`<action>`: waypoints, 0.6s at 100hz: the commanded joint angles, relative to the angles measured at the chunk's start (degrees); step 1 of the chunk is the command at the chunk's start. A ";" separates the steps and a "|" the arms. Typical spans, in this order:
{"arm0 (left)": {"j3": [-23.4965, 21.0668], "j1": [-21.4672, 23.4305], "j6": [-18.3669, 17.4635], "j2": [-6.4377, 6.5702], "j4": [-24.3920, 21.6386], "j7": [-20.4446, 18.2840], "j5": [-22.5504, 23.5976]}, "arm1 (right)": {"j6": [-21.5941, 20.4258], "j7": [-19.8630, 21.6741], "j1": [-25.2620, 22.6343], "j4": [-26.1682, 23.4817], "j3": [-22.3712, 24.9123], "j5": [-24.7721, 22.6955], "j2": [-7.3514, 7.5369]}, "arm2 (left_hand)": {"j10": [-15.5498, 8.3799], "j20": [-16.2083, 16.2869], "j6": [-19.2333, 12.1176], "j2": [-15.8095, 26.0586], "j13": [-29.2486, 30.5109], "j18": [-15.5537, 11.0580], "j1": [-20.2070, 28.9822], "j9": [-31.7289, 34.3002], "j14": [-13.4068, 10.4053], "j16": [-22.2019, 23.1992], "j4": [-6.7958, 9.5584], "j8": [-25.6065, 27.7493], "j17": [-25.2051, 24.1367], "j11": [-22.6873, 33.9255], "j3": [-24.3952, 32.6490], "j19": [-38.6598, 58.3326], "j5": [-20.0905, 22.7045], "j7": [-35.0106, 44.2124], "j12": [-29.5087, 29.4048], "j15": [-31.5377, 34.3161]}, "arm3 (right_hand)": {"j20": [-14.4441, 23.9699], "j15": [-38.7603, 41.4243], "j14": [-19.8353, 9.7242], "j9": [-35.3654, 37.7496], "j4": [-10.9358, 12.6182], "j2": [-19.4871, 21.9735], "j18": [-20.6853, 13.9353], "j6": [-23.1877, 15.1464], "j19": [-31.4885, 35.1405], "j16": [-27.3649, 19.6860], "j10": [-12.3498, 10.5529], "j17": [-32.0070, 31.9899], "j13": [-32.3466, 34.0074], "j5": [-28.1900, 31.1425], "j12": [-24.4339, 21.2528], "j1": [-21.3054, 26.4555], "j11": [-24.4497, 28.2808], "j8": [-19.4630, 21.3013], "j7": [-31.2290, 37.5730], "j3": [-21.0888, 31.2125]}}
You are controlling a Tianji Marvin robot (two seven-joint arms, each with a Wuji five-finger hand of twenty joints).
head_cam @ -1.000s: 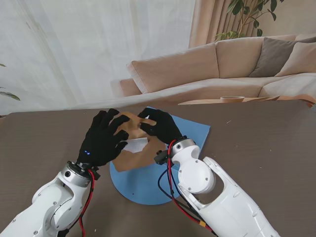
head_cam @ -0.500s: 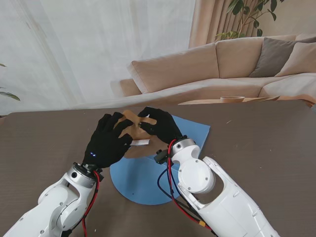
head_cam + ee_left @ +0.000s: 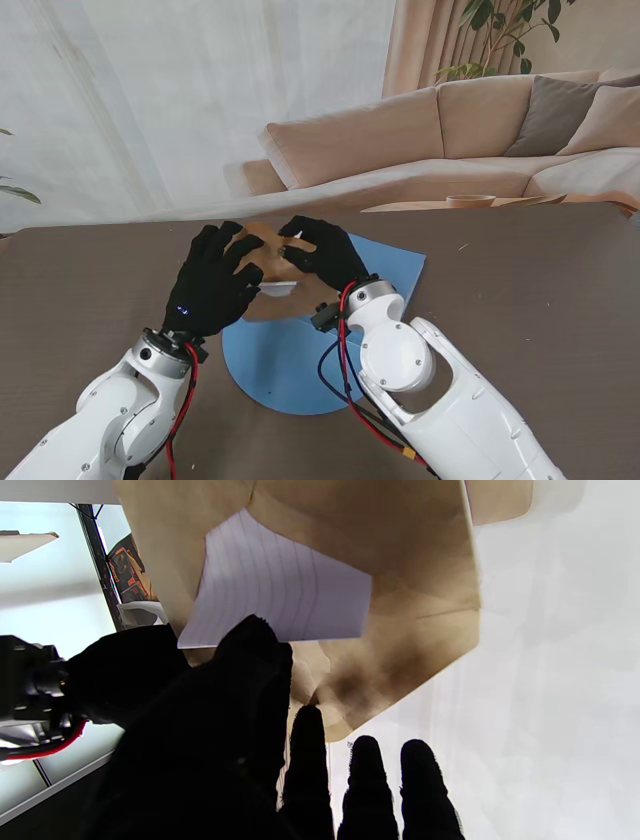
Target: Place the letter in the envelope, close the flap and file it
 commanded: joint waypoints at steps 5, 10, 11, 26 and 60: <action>0.69 -0.70 0.87 -0.49 -0.42 -0.68 -0.08 | -0.41 0.85 -0.06 -0.17 -0.60 0.09 -0.38 | 1.27 0.13 2.13 -0.59 -1.18 0.06 0.38 -2.30 -0.03 0.48 -0.04 1.42 -0.61 0.81 2.11 0.26 -3.46 4.05 0.63 0.33 | 1.04 1.58 1.04 1.46 0.85 0.54 1.35 -1.88 2.17 0.69 0.33 0.20 2.18 1.80 0.51 1.03 1.37 1.75 2.21 0.92; 1.12 -1.15 1.36 -0.46 -0.14 -0.18 0.20 | -0.54 0.89 -0.05 -0.19 -0.69 0.33 -0.39 | 1.11 0.14 2.21 -0.70 -1.11 0.17 0.45 -2.12 0.01 0.57 -0.01 1.43 -0.59 1.03 2.34 0.30 -3.55 4.48 0.75 0.43 | 1.06 1.63 1.03 1.51 0.85 0.50 1.44 -1.96 2.27 0.70 0.32 0.45 2.36 1.84 0.51 0.99 1.38 1.74 2.19 0.93; 1.20 -1.25 1.48 -0.44 -0.06 -0.05 0.32 | -0.57 0.93 -0.05 -0.20 -0.70 0.42 -0.39 | 1.07 0.14 2.15 -0.72 -1.11 0.17 0.42 -2.13 0.05 0.60 -0.01 1.40 -0.58 1.08 2.41 0.32 -3.59 4.57 0.78 0.46 | 1.07 1.64 1.05 1.57 0.85 0.50 1.45 -1.99 2.28 0.70 0.31 0.50 2.40 1.84 0.52 0.98 1.40 1.75 2.19 0.94; 2.28 -2.34 2.89 -0.37 0.68 0.89 1.11 | -0.75 1.73 -0.23 -0.52 -0.64 2.02 -0.32 | 1.20 0.07 1.97 -1.23 -1.13 0.30 0.51 -2.07 0.17 0.74 0.00 1.06 -0.61 1.41 3.17 0.36 -3.40 5.14 1.01 0.66 | 1.16 1.85 1.13 2.08 0.95 0.18 1.99 -1.74 2.66 0.69 0.43 1.58 3.43 1.98 0.59 0.93 1.53 1.78 2.23 1.28; 4.16 -3.47 4.99 0.05 1.91 0.14 2.76 | -0.65 2.31 -0.44 -1.34 -0.22 3.66 -0.28 | 1.26 -0.30 1.18 -3.61 -0.85 0.81 0.20 -0.71 0.60 0.59 -0.79 -1.00 -0.48 1.59 4.89 0.86 0.17 3.55 1.14 1.54 | 1.21 1.90 1.38 2.24 0.87 0.25 2.31 -1.40 2.82 0.67 0.59 1.89 3.75 1.94 0.74 0.94 1.57 1.96 2.20 1.43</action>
